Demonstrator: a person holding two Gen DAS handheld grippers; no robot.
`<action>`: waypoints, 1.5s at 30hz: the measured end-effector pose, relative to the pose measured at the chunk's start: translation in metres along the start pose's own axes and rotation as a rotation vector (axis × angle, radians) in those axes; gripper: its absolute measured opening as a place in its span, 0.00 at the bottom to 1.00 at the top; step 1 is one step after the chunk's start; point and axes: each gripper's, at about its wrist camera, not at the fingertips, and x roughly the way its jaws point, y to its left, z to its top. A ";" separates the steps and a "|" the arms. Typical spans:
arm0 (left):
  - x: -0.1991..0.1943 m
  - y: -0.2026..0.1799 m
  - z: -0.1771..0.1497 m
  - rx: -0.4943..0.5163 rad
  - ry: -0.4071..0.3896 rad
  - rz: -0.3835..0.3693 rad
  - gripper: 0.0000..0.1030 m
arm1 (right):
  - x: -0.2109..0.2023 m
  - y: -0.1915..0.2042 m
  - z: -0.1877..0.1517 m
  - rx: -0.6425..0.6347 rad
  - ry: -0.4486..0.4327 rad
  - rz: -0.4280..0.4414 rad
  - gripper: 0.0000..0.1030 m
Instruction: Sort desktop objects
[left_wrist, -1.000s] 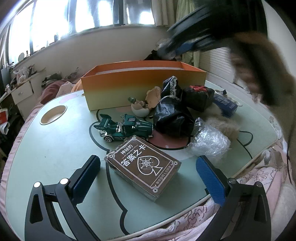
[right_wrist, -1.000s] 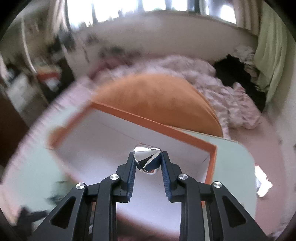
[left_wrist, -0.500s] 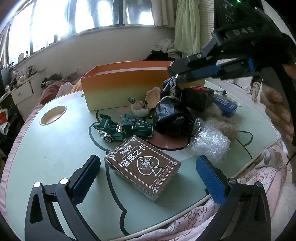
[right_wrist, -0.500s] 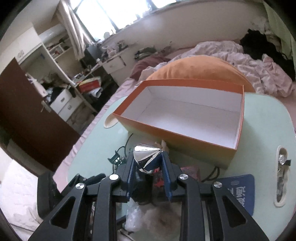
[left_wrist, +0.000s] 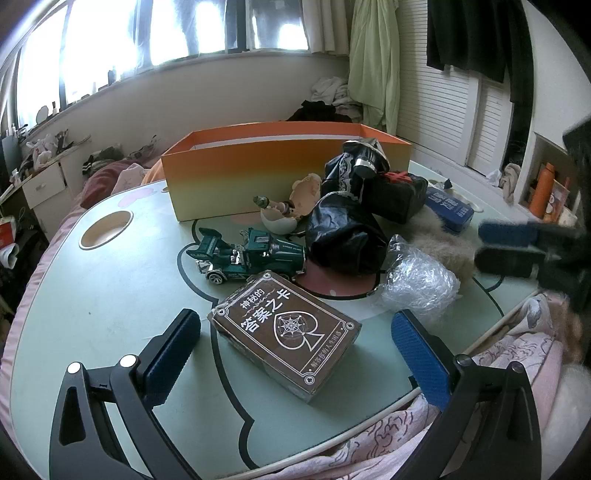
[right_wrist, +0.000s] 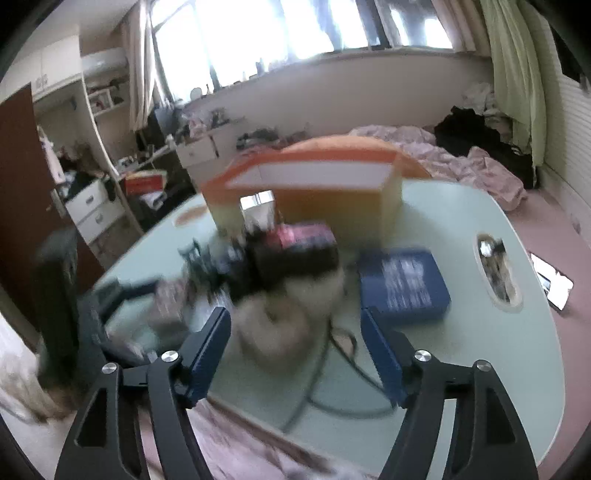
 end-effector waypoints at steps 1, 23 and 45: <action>0.000 -0.001 0.000 0.001 -0.001 0.000 1.00 | 0.005 -0.004 -0.005 -0.001 0.016 -0.015 0.80; 0.004 0.001 0.004 0.002 -0.027 0.006 1.00 | 0.022 0.004 -0.025 -0.162 -0.017 -0.097 1.00; 0.004 0.002 0.003 0.004 -0.027 0.006 1.00 | 0.021 0.004 -0.027 -0.162 -0.019 -0.097 1.00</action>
